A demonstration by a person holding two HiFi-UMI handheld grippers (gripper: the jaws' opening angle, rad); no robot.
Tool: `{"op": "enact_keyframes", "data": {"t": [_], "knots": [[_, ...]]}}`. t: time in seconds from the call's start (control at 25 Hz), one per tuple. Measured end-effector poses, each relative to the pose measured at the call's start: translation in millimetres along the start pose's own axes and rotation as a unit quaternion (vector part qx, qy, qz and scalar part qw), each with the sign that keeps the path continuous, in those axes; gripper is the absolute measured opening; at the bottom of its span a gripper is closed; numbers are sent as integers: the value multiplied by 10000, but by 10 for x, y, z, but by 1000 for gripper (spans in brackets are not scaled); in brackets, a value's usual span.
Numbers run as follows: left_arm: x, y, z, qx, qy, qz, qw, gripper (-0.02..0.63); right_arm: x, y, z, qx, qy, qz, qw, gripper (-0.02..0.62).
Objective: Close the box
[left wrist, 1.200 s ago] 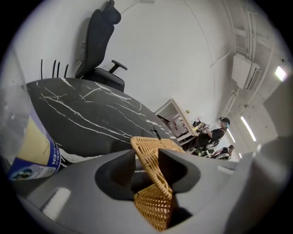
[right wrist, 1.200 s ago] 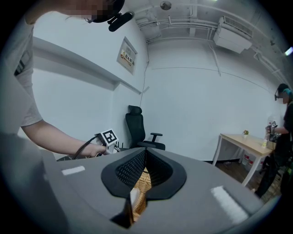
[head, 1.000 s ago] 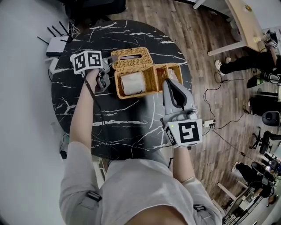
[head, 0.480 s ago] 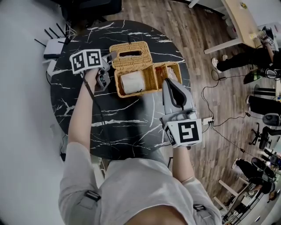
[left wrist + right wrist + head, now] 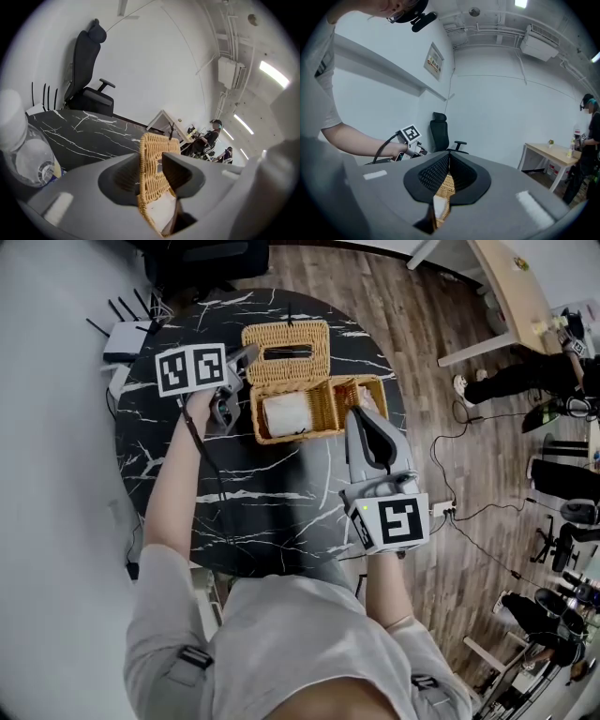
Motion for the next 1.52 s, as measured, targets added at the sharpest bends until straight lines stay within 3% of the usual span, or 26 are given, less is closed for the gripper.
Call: {"op": "enact_keyframes", "data": {"t": [0.44, 0.96, 1.2, 1.52], "knots": [[-340, -104, 330, 582, 348, 210, 9975, 167, -286, 110, -10, -74, 179, 220, 9996, 5], [-677, -406, 527, 405, 494, 349, 9974, 167, -622, 204, -57, -176, 430, 470, 9978, 5], [-746, -541, 644, 508, 561, 336, 9966, 167, -730, 228, -75, -223, 544, 532, 9969, 5], [-860, -519, 633, 610, 824, 746, 9919, 187, -854, 245, -59, -249, 572, 577, 9964, 5]]}}
Point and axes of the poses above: the fingertips, and each gripper's own axes: x forward along the fingers, z to its right, y out of its top, the point moved 8 cm from there along -x, backward along the fingers, and after that the axes turned 8 degrees about y, right-handed, at the moved point
